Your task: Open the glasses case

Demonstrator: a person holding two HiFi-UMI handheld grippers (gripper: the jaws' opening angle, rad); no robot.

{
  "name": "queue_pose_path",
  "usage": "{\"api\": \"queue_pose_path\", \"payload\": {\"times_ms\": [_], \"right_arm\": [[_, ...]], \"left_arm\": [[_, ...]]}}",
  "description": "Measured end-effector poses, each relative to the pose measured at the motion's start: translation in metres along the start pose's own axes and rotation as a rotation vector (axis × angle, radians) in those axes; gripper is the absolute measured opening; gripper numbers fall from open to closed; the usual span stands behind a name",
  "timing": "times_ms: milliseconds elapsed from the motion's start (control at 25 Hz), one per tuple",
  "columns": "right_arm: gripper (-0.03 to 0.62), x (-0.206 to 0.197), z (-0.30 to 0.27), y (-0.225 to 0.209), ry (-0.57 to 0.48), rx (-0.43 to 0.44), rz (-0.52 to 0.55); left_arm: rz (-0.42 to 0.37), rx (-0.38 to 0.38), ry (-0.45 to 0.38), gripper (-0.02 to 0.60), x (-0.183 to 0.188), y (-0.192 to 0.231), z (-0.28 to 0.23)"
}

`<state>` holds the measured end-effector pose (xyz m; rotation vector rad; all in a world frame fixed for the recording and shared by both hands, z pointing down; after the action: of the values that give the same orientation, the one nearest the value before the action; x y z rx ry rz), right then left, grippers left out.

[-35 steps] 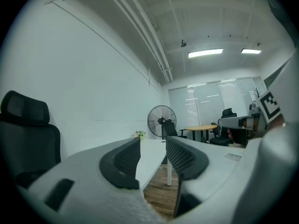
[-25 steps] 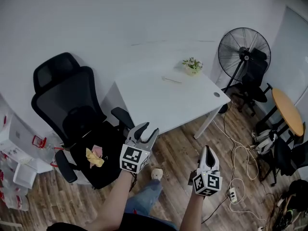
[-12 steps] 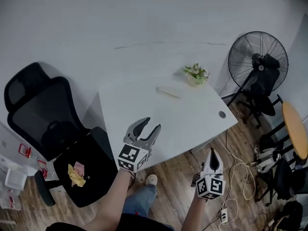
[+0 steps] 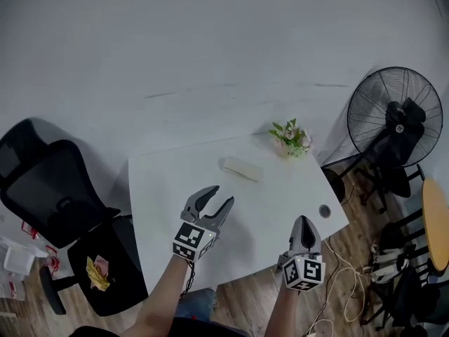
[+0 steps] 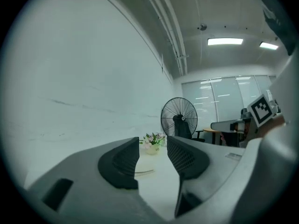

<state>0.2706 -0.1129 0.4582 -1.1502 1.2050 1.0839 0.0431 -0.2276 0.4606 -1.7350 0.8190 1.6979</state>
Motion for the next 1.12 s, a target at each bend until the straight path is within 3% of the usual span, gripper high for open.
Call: {"api": "queue_pose_path", "payload": {"times_ms": [120, 320, 760, 880, 1120], "right_arm": [[0.011, 0.006, -0.021, -0.015, -0.004, 0.011, -0.008], [0.011, 0.01, -0.04, -0.022, -0.006, 0.035, -0.013], [0.011, 0.008, -0.077, -0.049, 0.034, 0.112, -0.039], [0.011, 0.002, -0.088, -0.052, 0.056, 0.139, -0.038], [0.011, -0.014, -0.101, -0.065, 0.096, 0.163, -0.056]], "left_arm": [[-0.012, 0.008, 0.012, 0.19, 0.002, 0.001, -0.019], [-0.099, 0.004, 0.041, 0.19, 0.003, 0.001, -0.043], [-0.179, 0.028, 0.147, 0.192, -0.017, 0.001, -0.086], [-0.262, 0.012, 0.181, 0.192, -0.029, 0.001, -0.106], [-0.502, -0.072, 0.289, 0.192, -0.05, -0.005, -0.156]]}}
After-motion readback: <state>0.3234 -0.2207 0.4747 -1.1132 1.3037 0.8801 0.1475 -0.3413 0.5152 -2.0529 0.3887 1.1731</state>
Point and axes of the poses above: the fingertips, and each gripper's own axes: z backward along the fingers, y to its left, x out of its top, the point moved 4 cm from there along z, backward along the fingers, and after that the axes turned 11 degrees about x, right-handed, at the moved point
